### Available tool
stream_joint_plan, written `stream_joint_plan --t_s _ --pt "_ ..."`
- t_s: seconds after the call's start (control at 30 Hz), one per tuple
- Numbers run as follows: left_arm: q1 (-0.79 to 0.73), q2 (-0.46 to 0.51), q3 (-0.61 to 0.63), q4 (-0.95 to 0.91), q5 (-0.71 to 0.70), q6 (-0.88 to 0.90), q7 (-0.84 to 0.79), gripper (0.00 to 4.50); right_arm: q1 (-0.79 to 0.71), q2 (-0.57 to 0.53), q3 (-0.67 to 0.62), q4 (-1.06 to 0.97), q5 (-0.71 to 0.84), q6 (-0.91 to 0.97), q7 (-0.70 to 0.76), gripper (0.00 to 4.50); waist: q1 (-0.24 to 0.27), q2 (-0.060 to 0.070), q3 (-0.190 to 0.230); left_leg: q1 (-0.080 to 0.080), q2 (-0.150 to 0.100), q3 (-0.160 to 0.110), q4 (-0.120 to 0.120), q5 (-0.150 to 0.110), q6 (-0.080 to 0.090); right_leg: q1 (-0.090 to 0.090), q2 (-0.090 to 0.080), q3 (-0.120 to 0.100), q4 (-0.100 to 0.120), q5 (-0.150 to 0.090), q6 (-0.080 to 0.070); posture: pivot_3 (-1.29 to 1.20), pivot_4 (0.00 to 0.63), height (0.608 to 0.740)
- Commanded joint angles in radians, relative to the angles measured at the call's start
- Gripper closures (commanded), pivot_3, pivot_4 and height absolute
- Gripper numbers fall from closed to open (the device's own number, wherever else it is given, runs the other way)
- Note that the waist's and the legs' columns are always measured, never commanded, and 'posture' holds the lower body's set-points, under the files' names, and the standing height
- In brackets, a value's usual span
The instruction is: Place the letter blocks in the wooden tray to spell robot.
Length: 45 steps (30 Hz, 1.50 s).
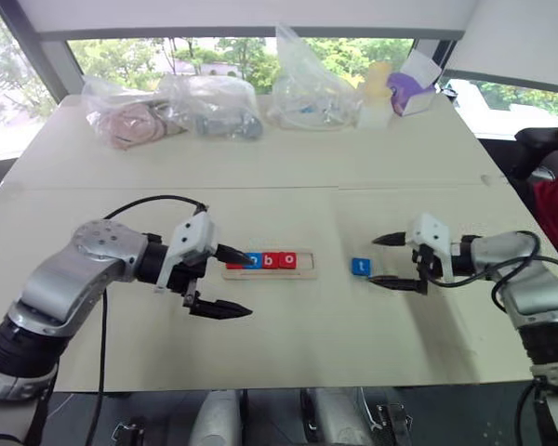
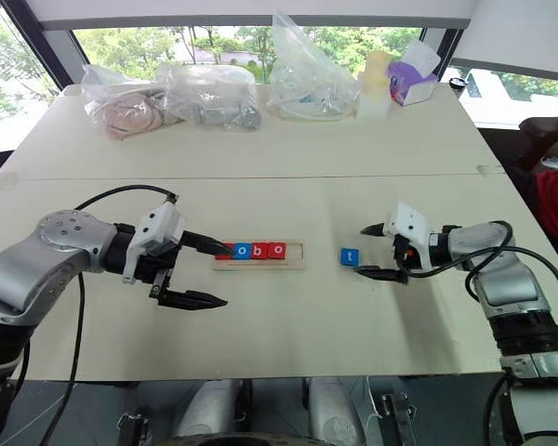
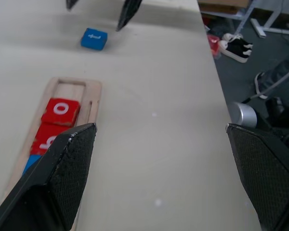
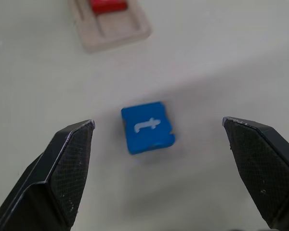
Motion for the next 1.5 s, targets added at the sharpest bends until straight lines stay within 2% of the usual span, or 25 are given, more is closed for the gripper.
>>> stream_joint_plan --t_s 0.03,0.2,0.23,0.3,0.47,0.73,0.93,1.03,1.23,1.5 --pt "0.013 0.016 0.037 -0.043 -0.014 0.002 0.009 0.00 -0.036 0.007 0.022 0.096 -0.028 -0.097 0.029 0.07 0.001 0.000 0.000 0.000 0.000 0.000 0.000 0.000 0.000 0.000 0.000 0.000 0.000 0.000 0.000 0.00 0.150 0.735" --pt "0.031 0.033 0.062 -0.065 -0.030 0.020 0.025 0.00 -0.064 0.038 0.035 0.194 -0.047 -0.162 0.027 0.07 0.000 0.000 0.000 0.000 0.000 -0.001 0.001 0.000 0.000 0.000 0.000 0.000 0.001 0.000 0.000 0.00 0.150 0.735" --pt "0.034 0.035 0.065 -0.065 -0.030 0.021 0.027 0.00 -0.064 0.044 0.035 0.200 -0.048 -0.169 0.026 0.30 -0.001 0.000 0.000 0.001 0.000 -0.001 0.001 0.000 0.000 0.001 0.000 0.000 0.001 0.000 0.000 0.00 0.150 0.735" --pt "0.035 0.035 0.065 -0.062 -0.029 0.022 0.034 0.00 -0.061 0.059 0.033 0.204 -0.047 -0.179 0.018 0.89 -0.003 0.000 0.000 0.002 0.000 0.000 0.001 0.000 0.000 0.001 0.000 0.000 0.002 0.000 0.000 0.00 0.150 0.735" --pt "0.037 0.030 0.051 -0.026 -0.008 -0.007 0.027 0.00 -0.041 0.083 0.039 0.173 -0.045 -0.186 0.018 3.40 -0.002 0.000 0.000 0.004 0.000 0.000 0.001 0.000 0.000 0.003 0.000 0.000 0.003 0.000 0.000 0.00 0.150 0.735" --pt "0.045 0.034 0.048 0.051 0.035 -0.063 0.009 0.00 -0.039 0.060 0.025 0.133 -0.048 -0.153 -0.004 3.43 -0.002 0.000 0.000 0.008 0.001 0.000 0.001 0.000 0.000 0.005 0.000 0.001 0.004 0.000 0.000 0.00 0.150 0.735" --pt "0.057 0.058 0.072 0.078 0.048 -0.074 0.002 0.00 -0.114 0.081 0.033 -0.039 0.017 0.055 0.015 3.43 -0.002 0.001 0.001 0.007 0.001 0.001 0.001 0.000 0.000 0.003 0.000 0.001 0.005 0.000 0.000 0.00 0.150 0.735" --pt "0.052 0.065 0.077 0.081 0.050 -0.072 0.004 0.00 -0.181 0.146 0.053 -0.031 0.026 0.095 0.001 3.43 -0.003 0.001 0.001 0.007 0.001 0.000 0.001 0.000 0.000 0.003 0.000 0.001 0.005 0.000 -0.001 0.00 0.150 0.735" --pt "0.069 0.063 0.097 0.063 0.037 -0.055 0.027 0.00 -0.242 0.198 0.139 0.042 -0.035 0.045 0.027 3.43 0.007 0.001 0.001 0.003 0.000 -0.001 0.001 0.000 0.000 0.001 0.000 0.000 0.005 0.000 0.000 0.00 0.150 0.735" --pt "0.117 0.049 0.115 0.050 0.034 -0.053 0.061 0.00 -0.283 0.240 0.178 0.119 -0.067 -0.022 0.033 3.43 -0.001 0.001 0.001 0.000 0.000 -0.001 0.001 0.000 0.000 -0.001 -0.001 0.000 0.005 0.000 0.000 0.00 0.150 0.735"
